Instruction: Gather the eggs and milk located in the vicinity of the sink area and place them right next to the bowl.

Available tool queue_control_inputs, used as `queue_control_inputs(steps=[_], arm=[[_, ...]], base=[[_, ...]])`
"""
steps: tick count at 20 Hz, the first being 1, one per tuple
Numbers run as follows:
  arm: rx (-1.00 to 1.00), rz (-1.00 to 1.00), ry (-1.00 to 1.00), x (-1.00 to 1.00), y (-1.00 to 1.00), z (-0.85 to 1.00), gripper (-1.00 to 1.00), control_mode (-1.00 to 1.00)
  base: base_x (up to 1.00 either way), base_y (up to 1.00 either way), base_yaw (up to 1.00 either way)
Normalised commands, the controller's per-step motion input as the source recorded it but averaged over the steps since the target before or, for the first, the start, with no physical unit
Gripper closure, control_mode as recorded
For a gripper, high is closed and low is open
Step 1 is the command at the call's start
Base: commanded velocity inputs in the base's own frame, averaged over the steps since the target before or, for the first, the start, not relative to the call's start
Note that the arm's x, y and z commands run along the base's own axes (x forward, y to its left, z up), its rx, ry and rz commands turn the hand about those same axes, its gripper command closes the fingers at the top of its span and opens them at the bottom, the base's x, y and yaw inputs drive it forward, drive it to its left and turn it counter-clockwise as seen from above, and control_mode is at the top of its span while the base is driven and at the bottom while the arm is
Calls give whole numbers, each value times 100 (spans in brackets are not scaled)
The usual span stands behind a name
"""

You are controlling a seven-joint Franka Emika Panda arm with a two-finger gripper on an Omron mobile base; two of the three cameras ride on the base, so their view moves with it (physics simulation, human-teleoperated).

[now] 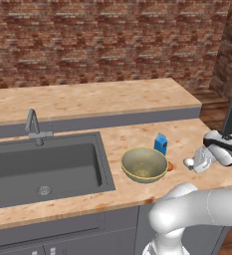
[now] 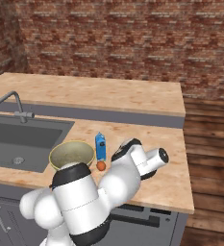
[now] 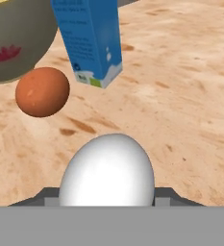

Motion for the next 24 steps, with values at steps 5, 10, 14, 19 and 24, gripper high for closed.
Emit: queue_control_inputs(steps=[5,10,14,19,24], arm=[[0,1,0,-22,31,0,100,-100],[-1,3,0,-24,44,0,100,-100],[0,4,0,-1,20,1,100,-100],[0,5,0,0,1,0,100,-100],[0,7,0,0,0,0,100,-100]], base=[[0,0,0],[0,0,0],[0,0,0],[0,0,0],[0,0,0]])
